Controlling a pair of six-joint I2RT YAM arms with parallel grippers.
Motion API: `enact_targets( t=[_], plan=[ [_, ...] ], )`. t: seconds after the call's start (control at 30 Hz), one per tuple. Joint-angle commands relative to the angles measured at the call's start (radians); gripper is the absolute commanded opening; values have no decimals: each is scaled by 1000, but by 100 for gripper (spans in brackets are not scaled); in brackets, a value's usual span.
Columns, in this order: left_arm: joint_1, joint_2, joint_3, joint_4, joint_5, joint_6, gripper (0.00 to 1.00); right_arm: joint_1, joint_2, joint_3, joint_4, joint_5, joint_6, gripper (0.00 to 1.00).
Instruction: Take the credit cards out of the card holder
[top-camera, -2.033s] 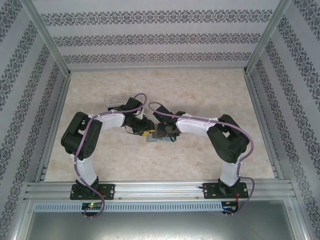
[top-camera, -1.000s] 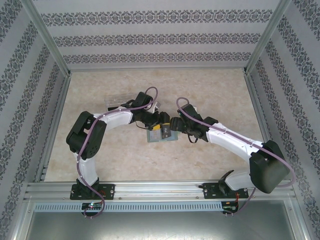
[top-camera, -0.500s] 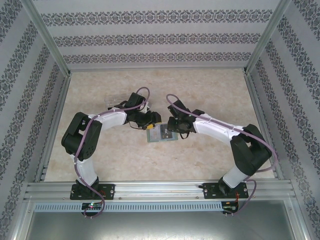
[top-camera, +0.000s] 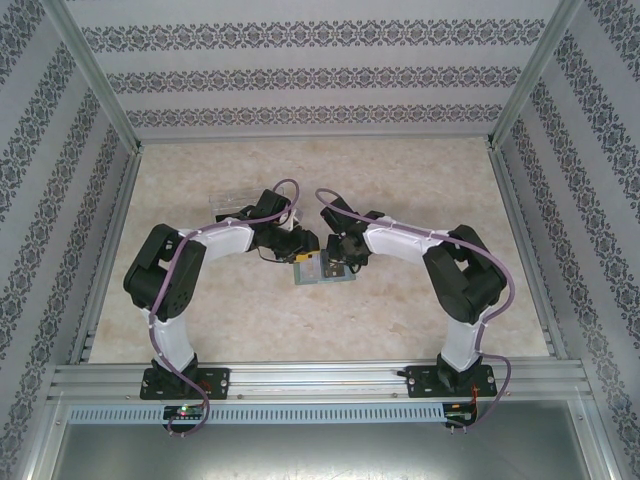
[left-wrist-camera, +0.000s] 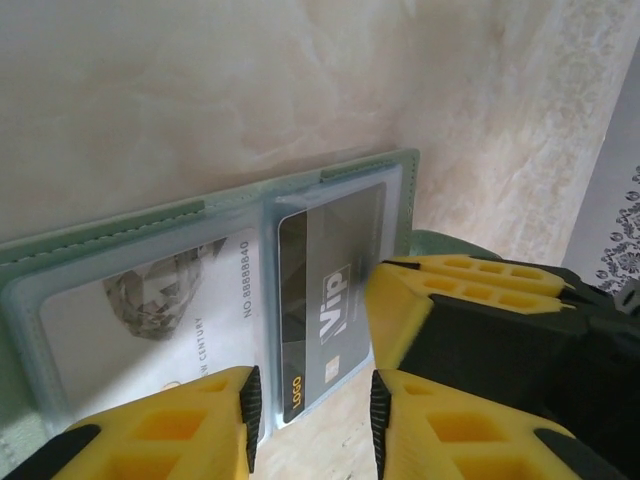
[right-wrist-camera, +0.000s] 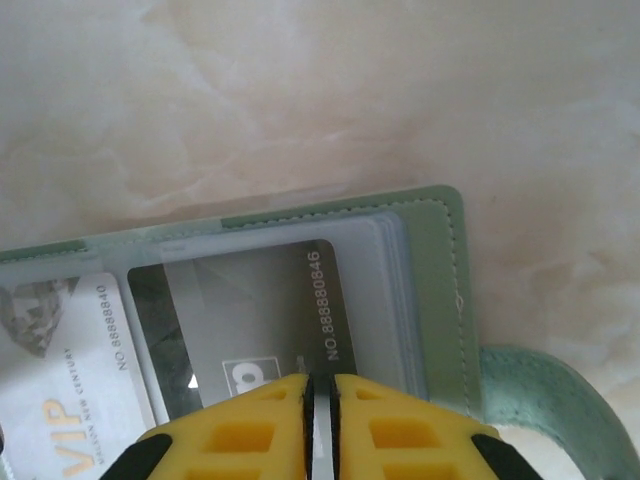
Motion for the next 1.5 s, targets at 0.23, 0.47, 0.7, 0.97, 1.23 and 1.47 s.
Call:
enact_targets(
  t=[0.23,0.47,0.7,0.97,1.23,1.47],
  plan=[
    [-5,66,34,-6,56,1,36,-18,-4,-84,80,-66,62,16],
    [-6,97,58,-24,51,11,36,-50,-39,-167,142,-140,94,16],
    [-7,102,48,-24,38,14,34,-81,-68,-227,200,-190,104,16],
    [-18,127,78,-24,33,24,28,-101,-82,-266,268,-231,116,16],
    [-19,135,106,-75,8,53,28,-107,-63,-282,321,-271,136,16],
    [-19,136,79,-14,47,43,29,-107,-52,-281,332,-293,139,16]
  ],
)
